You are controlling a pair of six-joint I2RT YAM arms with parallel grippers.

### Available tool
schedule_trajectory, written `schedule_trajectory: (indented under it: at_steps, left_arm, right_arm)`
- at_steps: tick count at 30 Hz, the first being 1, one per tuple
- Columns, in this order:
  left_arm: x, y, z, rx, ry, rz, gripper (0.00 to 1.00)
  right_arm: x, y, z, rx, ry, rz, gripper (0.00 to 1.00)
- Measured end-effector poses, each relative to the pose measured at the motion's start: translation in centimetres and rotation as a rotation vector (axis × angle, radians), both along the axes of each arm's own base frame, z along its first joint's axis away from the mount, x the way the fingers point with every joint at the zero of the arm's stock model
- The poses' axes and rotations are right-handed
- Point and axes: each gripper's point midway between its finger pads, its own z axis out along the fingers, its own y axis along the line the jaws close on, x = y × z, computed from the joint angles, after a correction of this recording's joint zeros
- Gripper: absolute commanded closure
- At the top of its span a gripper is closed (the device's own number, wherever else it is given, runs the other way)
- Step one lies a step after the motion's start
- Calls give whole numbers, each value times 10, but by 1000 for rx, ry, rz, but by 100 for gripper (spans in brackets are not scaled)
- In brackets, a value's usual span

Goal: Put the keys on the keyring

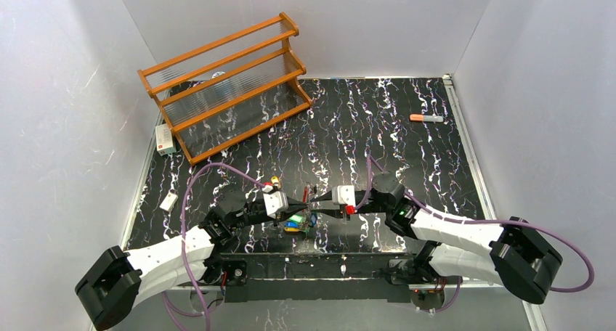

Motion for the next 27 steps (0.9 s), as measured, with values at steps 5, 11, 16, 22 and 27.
schedule_trajectory:
  at_steps: [5,11,16,22,27]
  left_arm:
    - [-2,-1,0,-1,1,-11,100]
    - [-4,-1,0,-1,1,-24,100]
    - [-4,-1,1,-2,-8,-26,100]
    - [-4,-1,0,1,-10,-29,100]
    - [-4,0,2,-1,-16,-25,97]
  right_arm:
    - [5,1,-7,-16,-6,-16,64]
    - [7,2,-11,-28,-17,-16,93]
    - [8,4,-9,-29,-19,-16,94]
    - [9,5,-11,-36,-14,-15,99]
    - [11,6,-10,-42,-16,-15,99]
